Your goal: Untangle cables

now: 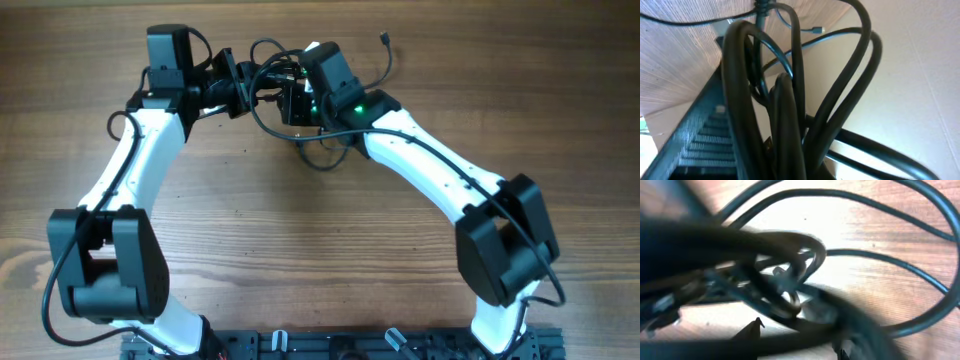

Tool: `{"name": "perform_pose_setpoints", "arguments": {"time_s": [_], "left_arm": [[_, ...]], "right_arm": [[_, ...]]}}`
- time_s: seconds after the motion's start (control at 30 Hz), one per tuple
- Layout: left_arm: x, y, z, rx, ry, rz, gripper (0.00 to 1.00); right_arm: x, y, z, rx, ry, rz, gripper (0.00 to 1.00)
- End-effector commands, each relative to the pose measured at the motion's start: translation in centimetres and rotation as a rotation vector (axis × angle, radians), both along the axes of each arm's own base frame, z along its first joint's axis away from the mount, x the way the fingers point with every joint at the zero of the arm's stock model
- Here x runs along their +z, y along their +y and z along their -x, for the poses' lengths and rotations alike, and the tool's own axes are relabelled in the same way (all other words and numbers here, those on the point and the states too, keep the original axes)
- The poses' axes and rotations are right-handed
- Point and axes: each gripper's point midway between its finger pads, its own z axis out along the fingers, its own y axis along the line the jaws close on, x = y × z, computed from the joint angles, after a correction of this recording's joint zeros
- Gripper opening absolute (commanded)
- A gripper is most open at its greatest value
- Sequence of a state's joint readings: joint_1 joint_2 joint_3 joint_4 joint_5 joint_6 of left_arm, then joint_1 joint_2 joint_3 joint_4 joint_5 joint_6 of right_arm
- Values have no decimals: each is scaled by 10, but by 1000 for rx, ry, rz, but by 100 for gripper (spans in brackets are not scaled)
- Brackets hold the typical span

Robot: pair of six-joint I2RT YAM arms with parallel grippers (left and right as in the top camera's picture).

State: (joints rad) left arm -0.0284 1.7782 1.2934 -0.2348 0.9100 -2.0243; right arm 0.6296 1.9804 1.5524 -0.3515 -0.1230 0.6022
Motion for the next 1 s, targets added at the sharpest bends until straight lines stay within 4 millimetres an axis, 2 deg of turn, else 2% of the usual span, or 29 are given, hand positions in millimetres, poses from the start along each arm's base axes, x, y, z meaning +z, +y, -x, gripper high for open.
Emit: {"name": "perform_pose_setpoints", "arguments": {"time_s": [0.0,0.2,0.33,0.43,0.6,0.63,0.7,0.77,0.8,0.97], "left_arm": [[27,-4,3,27,67,98,4],[27,-4,3,27,67,98,4],[30,-7,6,3,69,115,4],[32,-9,9,-16,71,129,4],[36,-13,14,-51,74,153,4],[36,-13,14,-51,74,153,4],[36,-13,14,-51,74,153,4],[36,-13,15,-53,74,155,4],[36,-14,15,-58,74,158,4],[37,-14,15,-59,74,159,4]], "right_arm": [[-11,-8,-16,-93,-30,27,49],[-3,-16,-37,-177,-129,46,50],[-12,-11,-44,-173,-144,37,60],[-18,-4,-54,-176,-180,15,72],[-5,3,-65,-183,-243,-38,74],[-3,4,-66,-183,-249,-43,73],[-3,4,-66,-184,-251,-45,61],[-3,4,-66,-183,-250,-45,40],[-3,4,-66,-183,-249,-45,34],[-5,4,-62,-146,-212,-62,24]]}}
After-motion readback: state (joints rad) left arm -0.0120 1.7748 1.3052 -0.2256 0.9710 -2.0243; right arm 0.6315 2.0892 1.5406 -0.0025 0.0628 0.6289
